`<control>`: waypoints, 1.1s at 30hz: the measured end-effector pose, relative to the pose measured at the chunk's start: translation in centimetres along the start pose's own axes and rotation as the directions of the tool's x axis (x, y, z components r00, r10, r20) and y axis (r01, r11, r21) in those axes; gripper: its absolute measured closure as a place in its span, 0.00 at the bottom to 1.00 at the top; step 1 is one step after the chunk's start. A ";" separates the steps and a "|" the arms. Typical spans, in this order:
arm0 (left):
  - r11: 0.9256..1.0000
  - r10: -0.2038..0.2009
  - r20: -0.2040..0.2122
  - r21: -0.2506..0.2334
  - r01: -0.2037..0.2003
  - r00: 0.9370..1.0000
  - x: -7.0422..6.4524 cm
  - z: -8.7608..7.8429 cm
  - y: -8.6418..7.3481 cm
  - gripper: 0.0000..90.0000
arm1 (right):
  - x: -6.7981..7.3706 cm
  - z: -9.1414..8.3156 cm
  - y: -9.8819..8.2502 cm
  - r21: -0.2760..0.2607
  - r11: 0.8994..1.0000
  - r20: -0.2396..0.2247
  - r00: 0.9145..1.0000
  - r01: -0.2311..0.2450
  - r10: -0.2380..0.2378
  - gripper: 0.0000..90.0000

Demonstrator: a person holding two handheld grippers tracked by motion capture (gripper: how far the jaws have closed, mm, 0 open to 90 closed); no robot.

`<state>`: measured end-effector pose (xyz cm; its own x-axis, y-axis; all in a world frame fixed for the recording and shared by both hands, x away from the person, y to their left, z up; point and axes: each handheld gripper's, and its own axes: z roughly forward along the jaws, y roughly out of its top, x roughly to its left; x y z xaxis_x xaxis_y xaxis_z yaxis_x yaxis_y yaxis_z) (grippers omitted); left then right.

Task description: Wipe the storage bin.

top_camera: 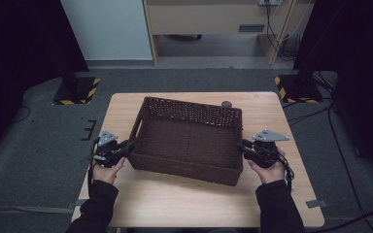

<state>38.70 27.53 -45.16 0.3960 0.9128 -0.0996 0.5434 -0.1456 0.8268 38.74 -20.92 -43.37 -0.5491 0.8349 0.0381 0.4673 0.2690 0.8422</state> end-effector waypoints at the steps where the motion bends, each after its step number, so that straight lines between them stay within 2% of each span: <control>1: 1.000 0.001 -0.001 -0.001 -0.001 1.000 0.0 0.1 0.0 0.78 | -0.1 0.0 0.1 -0.012 1.000 0.008 1.000 0.005 -0.004 0.70; 3: 1.000 0.009 -0.013 0.004 -0.009 1.000 0.0 0.4 0.2 0.80 | -0.3 0.3 0.4 -0.040 0.999 0.019 1.000 0.003 -0.002 0.68; 6: 1.000 0.009 -0.017 0.006 -0.009 1.000 0.1 0.8 0.2 0.81 | -0.8 1.2 0.5 -0.040 0.999 0.040 0.999 0.008 -0.006 0.68; 8: 1.000 0.014 -0.018 0.003 -0.014 1.000 0.2 0.7 0.2 0.80 | -1.1 1.9 0.4 -0.027 1.000 0.035 0.999 -0.007 0.008 0.72; 10: 1.000 0.010 -0.018 -0.011 -0.011 1.000 0.3 0.4 0.2 0.76 | -1.1 2.0 0.1 -0.035 0.999 0.032 0.999 -0.019 0.020 0.72; 12: 1.000 0.005 -0.013 -0.030 -0.005 1.000 0.3 0.0 0.3 0.72 | -1.1 1.8 0.2 -0.028 0.999 0.026 0.999 -0.038 0.038 0.75; 17: 0.998 0.015 -0.004 -0.056 -0.015 1.000 0.0 -1.3 0.5 0.63 | -0.6 1.2 0.1 -0.022 0.999 0.028 0.999 -0.023 0.024 0.77; 20: 0.997 0.016 -0.001 -0.072 -0.016 1.000 -0.3 -2.0 0.5 0.63 | -0.2 0.4 -0.5 -0.023 1.000 0.003 1.000 -0.019 0.019 0.76; 23: 0.997 0.019 -0.008 -0.075 -0.020 1.000 -0.6 -2.4 0.3 0.61 | 0.4 -0.2 -0.8 -0.026 1.000 0.002 1.000 -0.011 0.011 0.75; 26: 0.996 0.021 -0.022 -0.083 -0.023 1.000 -0.8 -2.7 0.0 0.61 | 0.9 -0.6 -0.9 -0.027 1.000 0.008 1.000 0.001 -0.001 0.77; 30: 0.997 0.016 -0.026 -0.076 -0.018 1.000 -0.7 -2.7 -0.1 0.62 | 0.9 -0.6 -0.8 -0.019 1.000 0.007 1.000 0.005 -0.005 0.72; 33: 0.997 0.019 -0.042 -0.076 -0.022 0.999 -0.5 -2.3 0.0 0.69 | 0.7 -0.5 -0.6 -0.046 0.999 0.032 0.999 0.015 -0.013 0.66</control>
<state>36.75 27.92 -43.84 0.3747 0.9252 -0.0607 0.4765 -0.1360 0.8686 37.74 -20.77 -43.61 -0.5329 0.8461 0.0099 0.4267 0.2586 0.8666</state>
